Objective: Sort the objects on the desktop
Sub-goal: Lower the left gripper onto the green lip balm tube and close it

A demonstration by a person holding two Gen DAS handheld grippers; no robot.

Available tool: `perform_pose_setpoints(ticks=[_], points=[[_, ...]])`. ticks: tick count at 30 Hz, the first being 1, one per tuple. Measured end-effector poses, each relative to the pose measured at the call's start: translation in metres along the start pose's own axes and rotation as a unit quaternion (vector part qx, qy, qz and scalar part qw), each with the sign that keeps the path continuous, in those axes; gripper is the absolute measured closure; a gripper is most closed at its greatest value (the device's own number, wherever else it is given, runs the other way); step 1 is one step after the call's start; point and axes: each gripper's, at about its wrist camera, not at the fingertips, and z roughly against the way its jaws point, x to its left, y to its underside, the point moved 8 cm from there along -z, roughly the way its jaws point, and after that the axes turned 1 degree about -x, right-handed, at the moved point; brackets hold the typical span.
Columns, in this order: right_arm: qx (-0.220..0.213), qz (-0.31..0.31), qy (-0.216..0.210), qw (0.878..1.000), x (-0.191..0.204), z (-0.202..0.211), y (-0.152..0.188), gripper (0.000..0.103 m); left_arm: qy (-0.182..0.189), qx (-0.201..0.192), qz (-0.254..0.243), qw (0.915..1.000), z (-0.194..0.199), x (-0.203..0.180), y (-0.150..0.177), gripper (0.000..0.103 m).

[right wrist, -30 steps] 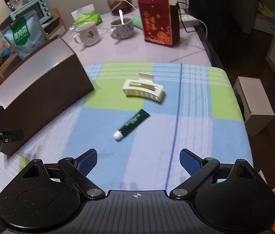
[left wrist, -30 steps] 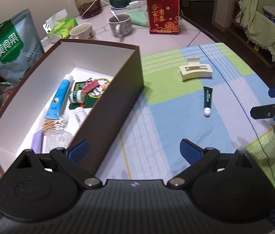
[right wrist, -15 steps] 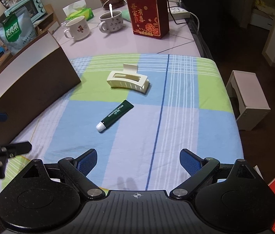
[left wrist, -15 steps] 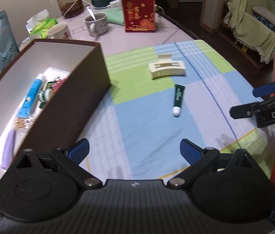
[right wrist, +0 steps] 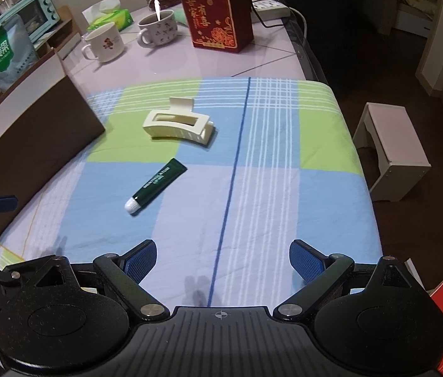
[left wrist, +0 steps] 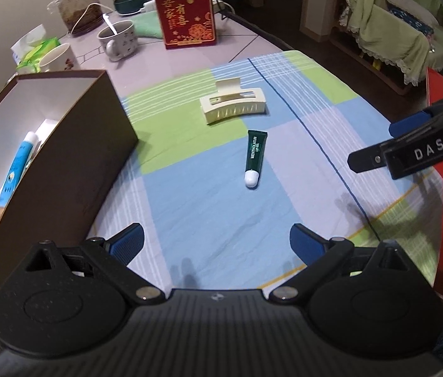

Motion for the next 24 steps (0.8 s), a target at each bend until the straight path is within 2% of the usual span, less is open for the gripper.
perform_pose_setpoints(ticks=[11, 24], points=[[0.019, -0.01, 0.004, 1.0, -0.017, -0.022, -0.01, 0.009, 0.018, 0.005, -0.018, 0.9997, -0.032, -0.006, -0.017, 0.005], [0.032, -0.045, 0.023, 0.998, -0.055, -0.038, -0.017, 0.009, 0.064, -0.011, -0.058, 0.9962, -0.069, -0.026, -0.046, 0.009]])
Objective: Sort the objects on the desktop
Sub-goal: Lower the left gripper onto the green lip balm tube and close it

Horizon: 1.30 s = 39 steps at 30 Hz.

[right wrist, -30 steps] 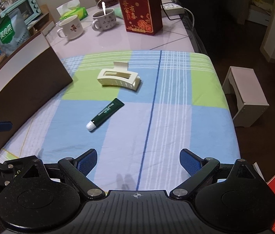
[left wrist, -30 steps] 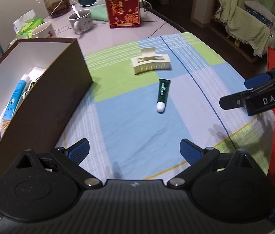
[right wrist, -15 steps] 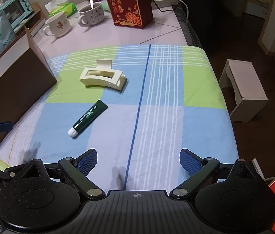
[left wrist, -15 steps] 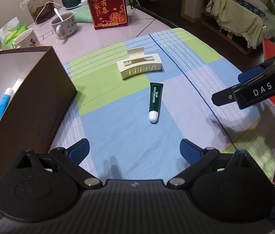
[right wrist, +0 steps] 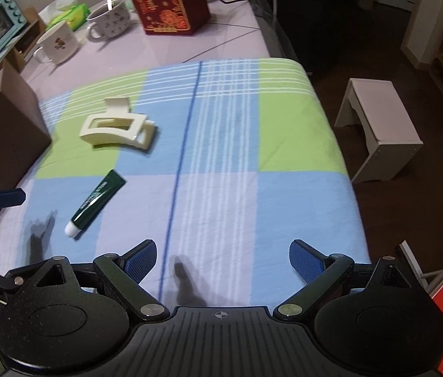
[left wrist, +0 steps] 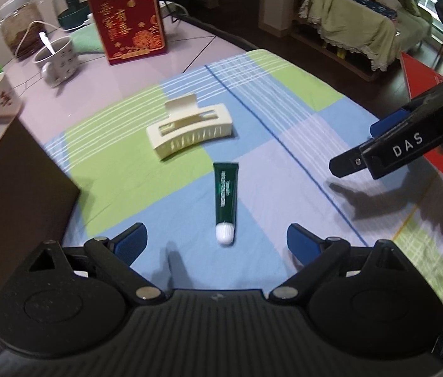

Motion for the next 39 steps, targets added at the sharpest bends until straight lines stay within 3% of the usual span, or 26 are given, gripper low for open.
perform_pose_setpoints(ticks=[4, 7, 14, 15, 16, 21, 23, 32, 34, 36, 39], points=[[0.001, -0.004, 0.004, 1.0, -0.006, 0.0, -0.002, 0.009, 0.005, -0.001, -0.011, 0.9999, -0.01, -0.001, -0.008, 0.009], [-0.001, -0.007, 0.007, 1.0, -0.008, 0.0, -0.004, 0.009, 0.015, 0.002, -0.019, 0.9997, -0.018, -0.002, -0.011, 0.015], [-0.006, -0.008, 0.009, 1.0, -0.011, 0.002, -0.009, 0.009, 0.042, 0.021, -0.022, 0.9987, -0.038, -0.001, -0.012, 0.039], [-0.007, -0.008, 0.009, 1.0, -0.011, 0.002, -0.009, 0.009, 0.049, 0.027, -0.017, 0.9983, -0.041, -0.001, -0.01, 0.049], [-0.007, -0.008, 0.008, 1.0, -0.01, 0.002, -0.009, 0.009, 0.051, 0.027, -0.013, 0.9982, -0.042, 0.001, -0.009, 0.051], [-0.008, -0.004, 0.003, 1.0, -0.005, 0.002, -0.009, 0.009, 0.043, 0.021, -0.01, 0.9988, -0.037, 0.008, -0.002, 0.081], [-0.009, -0.001, -0.001, 1.0, -0.001, 0.001, -0.009, 0.009, 0.036, 0.025, 0.004, 0.999, -0.032, 0.015, 0.005, 0.084], [-0.008, 0.017, -0.018, 1.0, 0.015, -0.001, -0.007, 0.009, -0.016, 0.05, 0.032, 0.9981, 0.004, 0.04, 0.054, 0.084], [-0.009, 0.021, -0.019, 1.0, 0.017, -0.001, -0.007, 0.009, -0.016, 0.05, 0.028, 0.9982, 0.01, 0.04, 0.059, 0.078], [-0.01, 0.022, -0.02, 1.0, 0.018, -0.002, -0.009, 0.009, -0.014, 0.04, 0.017, 0.999, 0.013, 0.038, 0.055, 0.06], [-0.01, 0.025, -0.02, 0.999, 0.019, -0.003, -0.01, 0.009, -0.007, 0.02, -0.006, 0.9998, 0.011, 0.03, 0.039, 0.053]])
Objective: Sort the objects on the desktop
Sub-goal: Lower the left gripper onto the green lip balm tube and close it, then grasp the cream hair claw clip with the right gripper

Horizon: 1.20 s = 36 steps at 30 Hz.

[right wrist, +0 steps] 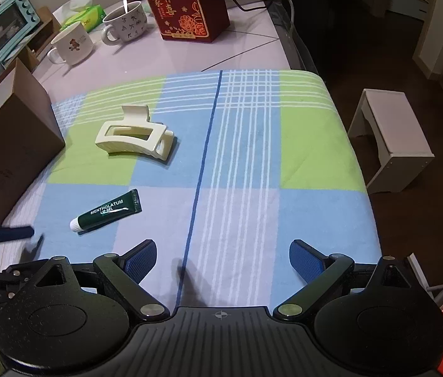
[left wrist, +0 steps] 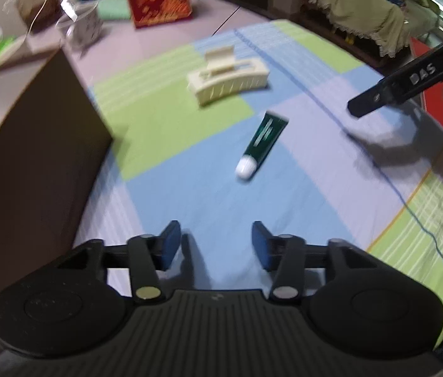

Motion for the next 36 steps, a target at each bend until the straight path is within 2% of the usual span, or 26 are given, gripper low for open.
perform_pose_setpoints(ticks=[4, 7, 9, 11, 16, 22, 23, 25, 26, 27, 31, 36], points=[[-0.001, -0.003, 0.002, 1.0, -0.003, 0.001, 0.0, 0.009, 0.015, -0.018, -0.036, 0.9991, -0.014, -0.014, -0.028, 0.053], [0.0, -0.01, 0.007, 1.0, -0.01, 0.002, 0.002, 0.009, 0.025, -0.019, -0.066, 0.9973, -0.032, -0.025, -0.043, 0.058], [0.002, -0.015, 0.011, 1.0, -0.014, 0.003, 0.004, 0.009, 0.032, -0.011, -0.081, 0.9961, -0.044, -0.029, -0.047, 0.077], [0.003, -0.019, 0.015, 1.0, -0.018, 0.004, 0.006, 0.009, 0.044, -0.014, -0.08, 0.9957, -0.047, -0.03, -0.05, 0.089], [0.005, -0.024, 0.015, 1.0, -0.022, 0.003, 0.008, 0.009, 0.026, -0.002, -0.057, 0.998, -0.038, -0.02, -0.034, 0.089], [0.009, -0.008, -0.002, 1.0, -0.009, -0.003, 0.007, 0.009, -0.025, 0.03, 0.027, 0.9989, -0.012, 0.022, 0.012, 0.089], [0.008, -0.003, -0.006, 1.0, -0.006, -0.004, 0.007, 0.009, -0.036, 0.034, 0.041, 0.9979, -0.008, 0.029, 0.019, 0.086], [0.004, 0.011, -0.019, 1.0, 0.002, -0.007, 0.005, 0.009, -0.051, 0.037, 0.056, 0.9964, -0.003, 0.039, 0.028, 0.074], [0.001, 0.022, -0.027, 0.999, 0.008, -0.008, 0.003, 0.009, -0.06, 0.037, 0.064, 0.9955, -0.001, 0.044, 0.032, 0.063], [-0.004, 0.037, -0.037, 0.999, 0.013, -0.01, 0.001, 0.009, -0.062, 0.037, 0.072, 0.9948, 0.0, 0.048, 0.033, 0.06], [-0.031, 0.113, -0.063, 0.991, 0.034, -0.017, -0.014, 0.009, -0.063, 0.034, 0.091, 0.9933, -0.001, 0.054, 0.032, 0.06], [-0.078, 0.201, -0.084, 0.973, 0.05, -0.029, -0.042, 0.01, -0.061, 0.027, 0.09, 0.9937, -0.002, 0.051, 0.029, 0.06]])
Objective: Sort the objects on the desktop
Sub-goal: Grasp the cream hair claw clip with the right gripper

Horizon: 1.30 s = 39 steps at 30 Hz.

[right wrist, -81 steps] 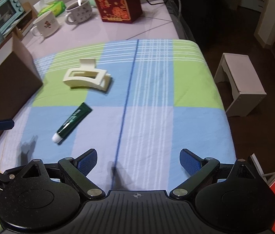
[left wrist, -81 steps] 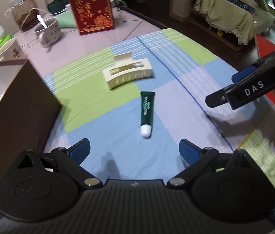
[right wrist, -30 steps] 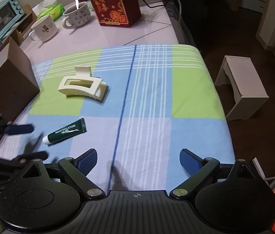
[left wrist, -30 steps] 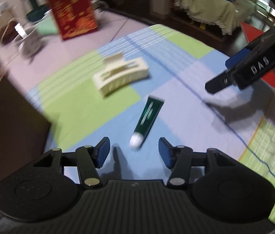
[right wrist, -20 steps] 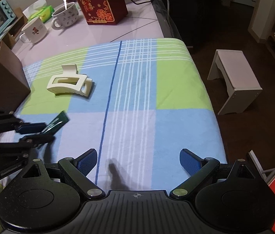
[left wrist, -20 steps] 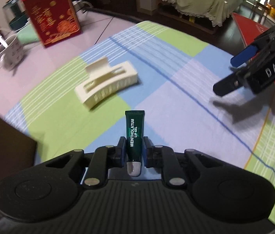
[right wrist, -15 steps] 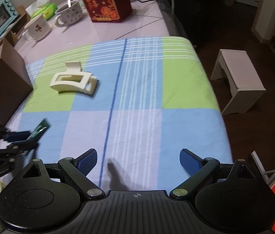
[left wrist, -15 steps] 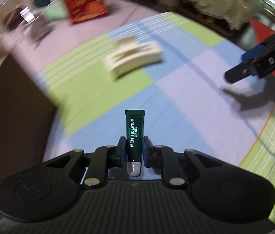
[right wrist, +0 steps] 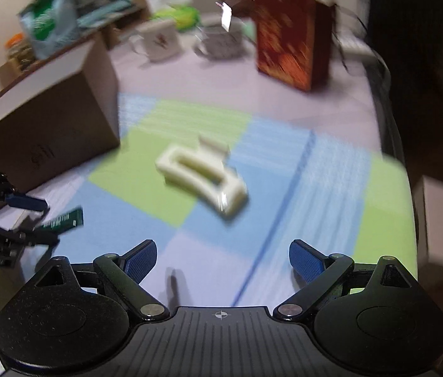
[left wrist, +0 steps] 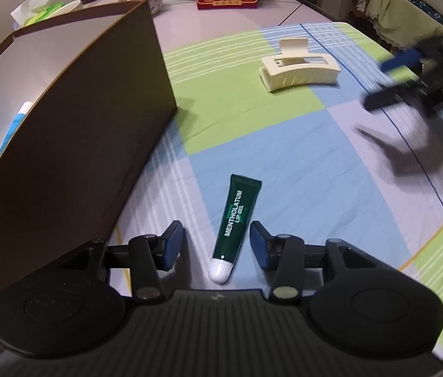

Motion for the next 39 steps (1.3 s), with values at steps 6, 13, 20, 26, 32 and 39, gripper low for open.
perform_pose_setpoints(ticks=[6, 13, 20, 26, 32, 39], points=[[-0.018, 0.082, -0.009, 0.996, 0.005, -0.032, -0.021, 0.011, 0.004, -0.001, 0.019, 0.9998, -0.003, 0.004, 0.0, 0.052], [0.007, 0.129, -0.005, 0.992, 0.016, -0.043, -0.011, 0.07, 0.003, -0.005, 0.029, 0.9996, -0.003, 0.004, 0.002, 0.048], [0.038, 0.087, 0.005, 0.995, 0.022, -0.002, 0.029, 0.071, 0.001, -0.008, 0.031, 0.9995, -0.003, 0.004, 0.003, 0.048], [0.085, -0.027, 0.056, 0.995, 0.016, 0.038, 0.078, 0.063, -0.001, -0.006, 0.027, 0.9996, -0.003, 0.0, 0.003, 0.04], [0.064, -0.086, 0.076, 0.991, 0.018, 0.061, 0.105, 0.017, 0.025, -0.008, 0.011, 0.9996, -0.001, -0.017, 0.006, 0.047], [0.032, -0.097, 0.078, 0.992, 0.017, 0.069, 0.096, 0.017, 0.049, -0.002, -0.005, 0.9988, 0.009, -0.032, 0.015, 0.09]])
